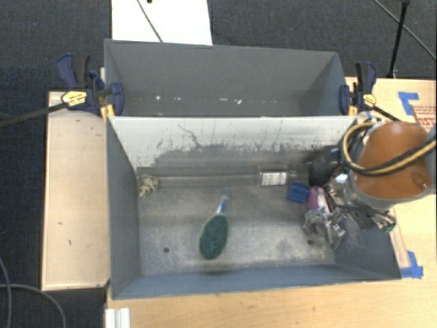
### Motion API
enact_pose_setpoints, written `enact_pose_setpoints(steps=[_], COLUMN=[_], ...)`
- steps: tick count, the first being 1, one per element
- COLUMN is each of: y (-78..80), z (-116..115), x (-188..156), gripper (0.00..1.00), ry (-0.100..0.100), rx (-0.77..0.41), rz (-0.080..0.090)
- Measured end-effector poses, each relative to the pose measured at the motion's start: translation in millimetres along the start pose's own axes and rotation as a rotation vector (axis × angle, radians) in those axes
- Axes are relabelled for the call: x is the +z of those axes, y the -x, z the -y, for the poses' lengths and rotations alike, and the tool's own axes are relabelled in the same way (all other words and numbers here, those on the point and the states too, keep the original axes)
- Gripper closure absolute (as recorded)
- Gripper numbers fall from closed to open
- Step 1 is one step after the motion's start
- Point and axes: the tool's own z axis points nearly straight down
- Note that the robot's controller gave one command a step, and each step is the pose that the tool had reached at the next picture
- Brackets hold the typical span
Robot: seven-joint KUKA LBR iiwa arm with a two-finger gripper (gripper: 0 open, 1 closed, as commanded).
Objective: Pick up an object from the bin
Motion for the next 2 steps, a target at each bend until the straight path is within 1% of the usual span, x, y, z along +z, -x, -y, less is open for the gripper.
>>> enact_pose_setpoints(steps=[1, 2], y=[-1.8, -0.6], z=[6.8, 3.8], x=[-0.9, -0.3], gripper=[0.00, 1.00], ry=[-0.016, -0.011], rx=[0.004, 0.004], rz=[0.003, 0.006])
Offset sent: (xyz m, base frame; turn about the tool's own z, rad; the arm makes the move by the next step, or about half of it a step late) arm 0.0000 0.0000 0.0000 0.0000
